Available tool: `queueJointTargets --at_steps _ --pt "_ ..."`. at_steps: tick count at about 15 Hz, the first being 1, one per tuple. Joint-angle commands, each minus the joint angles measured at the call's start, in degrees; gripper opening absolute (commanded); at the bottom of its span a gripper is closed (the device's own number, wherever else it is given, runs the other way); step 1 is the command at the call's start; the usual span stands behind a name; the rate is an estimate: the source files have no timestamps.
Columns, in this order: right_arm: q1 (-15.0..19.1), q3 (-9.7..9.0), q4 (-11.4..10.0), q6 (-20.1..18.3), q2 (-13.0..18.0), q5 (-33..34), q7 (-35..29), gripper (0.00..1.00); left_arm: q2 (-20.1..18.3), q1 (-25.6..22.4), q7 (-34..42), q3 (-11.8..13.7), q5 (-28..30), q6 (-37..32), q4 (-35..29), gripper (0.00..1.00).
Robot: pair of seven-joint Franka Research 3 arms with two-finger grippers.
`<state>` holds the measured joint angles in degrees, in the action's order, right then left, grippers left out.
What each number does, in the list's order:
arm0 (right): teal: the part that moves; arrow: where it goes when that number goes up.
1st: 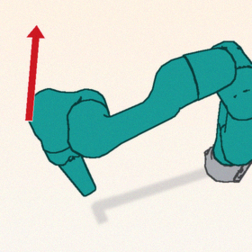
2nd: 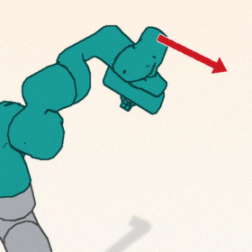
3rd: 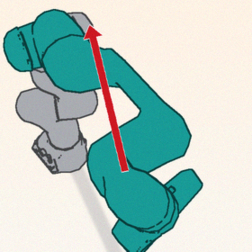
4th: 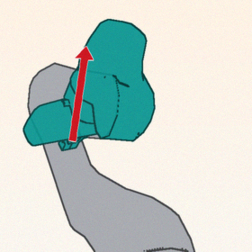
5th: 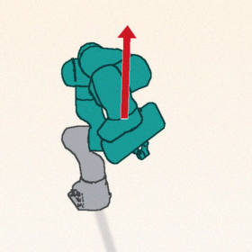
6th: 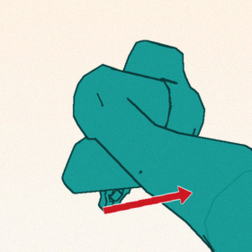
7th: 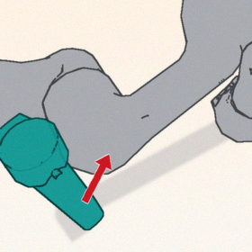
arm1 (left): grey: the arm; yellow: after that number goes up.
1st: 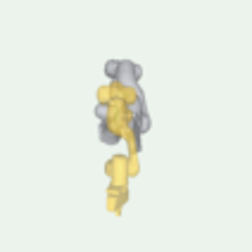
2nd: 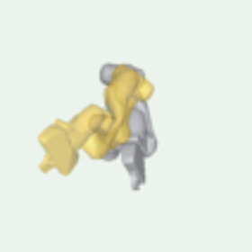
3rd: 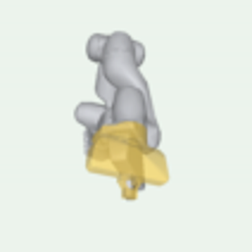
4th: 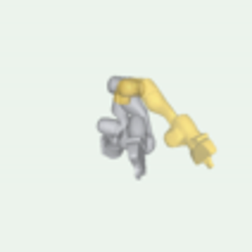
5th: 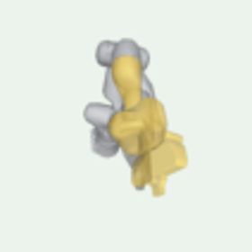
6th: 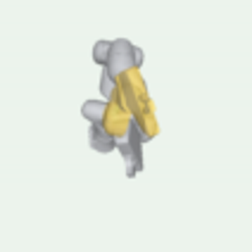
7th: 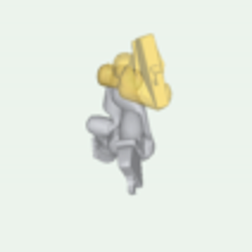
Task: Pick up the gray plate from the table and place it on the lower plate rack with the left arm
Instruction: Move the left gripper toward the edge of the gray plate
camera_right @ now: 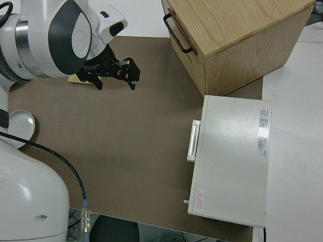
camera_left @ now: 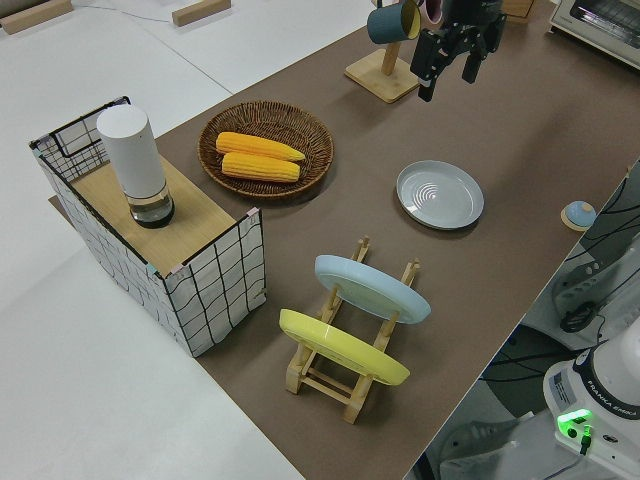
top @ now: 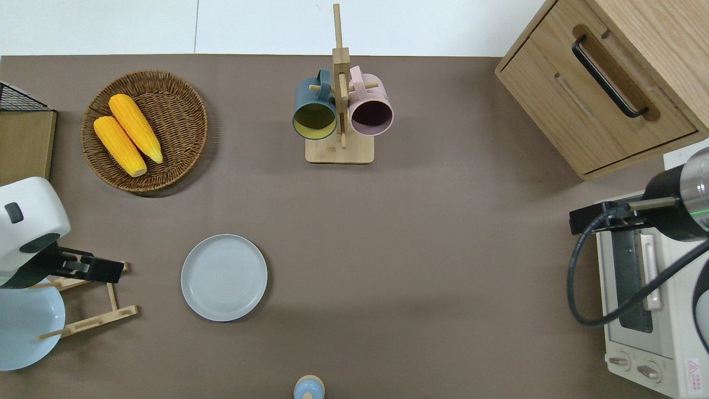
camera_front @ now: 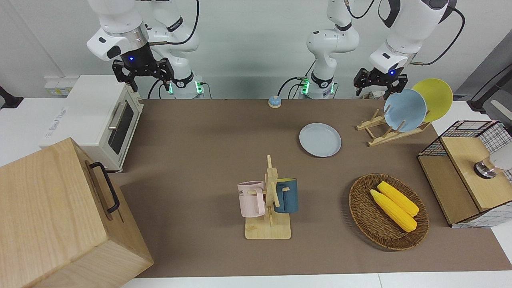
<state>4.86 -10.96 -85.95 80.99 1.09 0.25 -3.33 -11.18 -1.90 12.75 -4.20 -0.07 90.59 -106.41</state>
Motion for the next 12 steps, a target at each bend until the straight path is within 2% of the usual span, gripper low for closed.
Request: queueJointTargets --at_steps 1,12 --pt "0.4 -0.29 0.3 -0.8 0.1 -0.4 0.0 0.987 -0.7 0.0 0.6 0.0 -0.6 -0.9 0.0 0.99" --pt "0.4 -0.38 0.3 -0.7 0.1 -0.4 0.0 0.987 -0.7 0.0 0.5 0.4 0.7 -0.5 -0.1 0.99"
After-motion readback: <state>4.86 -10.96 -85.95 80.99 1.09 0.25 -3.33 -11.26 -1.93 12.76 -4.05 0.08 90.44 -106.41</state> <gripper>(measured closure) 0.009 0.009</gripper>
